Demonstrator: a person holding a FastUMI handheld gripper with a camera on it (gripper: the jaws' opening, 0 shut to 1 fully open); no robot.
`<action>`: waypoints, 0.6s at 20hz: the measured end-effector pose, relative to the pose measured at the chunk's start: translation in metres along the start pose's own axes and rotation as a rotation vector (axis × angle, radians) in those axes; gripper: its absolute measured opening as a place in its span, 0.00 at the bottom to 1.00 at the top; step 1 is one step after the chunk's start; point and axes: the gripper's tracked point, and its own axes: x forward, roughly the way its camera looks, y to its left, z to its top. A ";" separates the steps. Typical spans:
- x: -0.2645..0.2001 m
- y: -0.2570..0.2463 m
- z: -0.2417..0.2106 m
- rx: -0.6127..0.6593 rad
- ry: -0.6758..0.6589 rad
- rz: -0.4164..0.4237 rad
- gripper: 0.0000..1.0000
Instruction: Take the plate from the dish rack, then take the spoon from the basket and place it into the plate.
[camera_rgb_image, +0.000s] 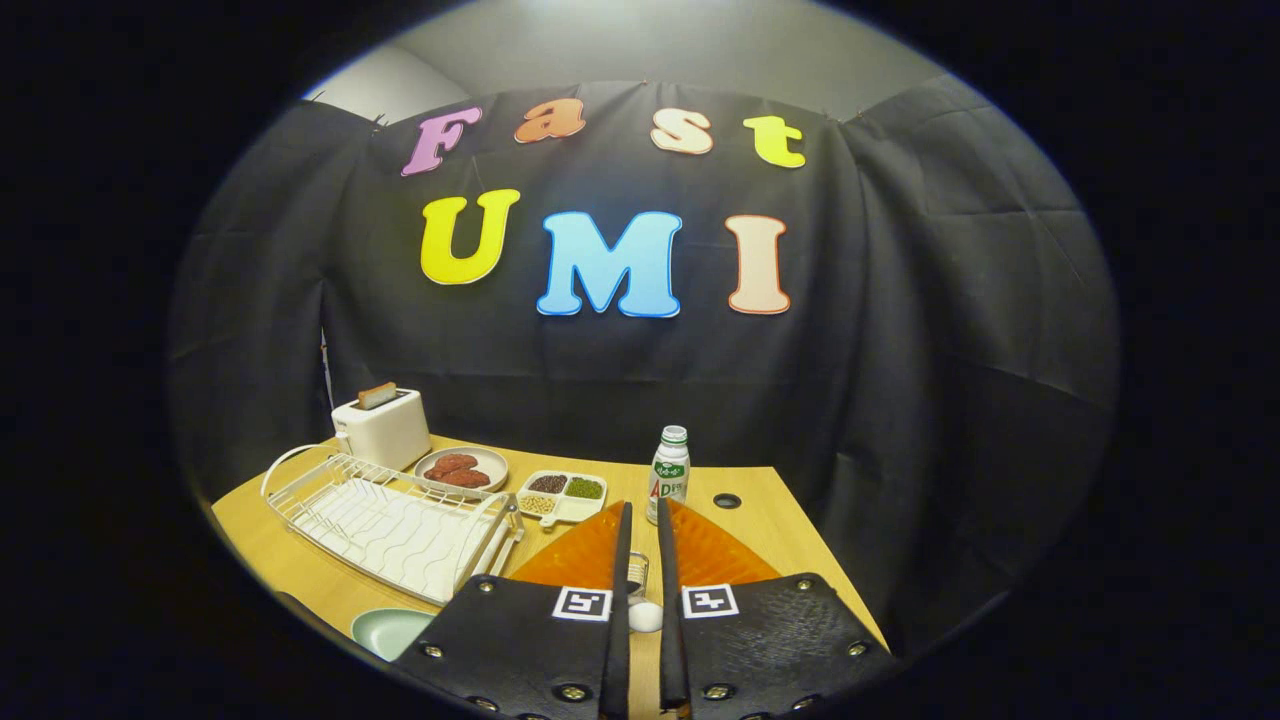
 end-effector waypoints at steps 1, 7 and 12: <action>-0.007 0.000 0.005 -0.014 0.000 -0.005 0.11; -0.036 0.020 0.014 -0.013 0.025 0.004 0.11; -0.046 0.045 0.003 0.021 0.081 0.024 0.11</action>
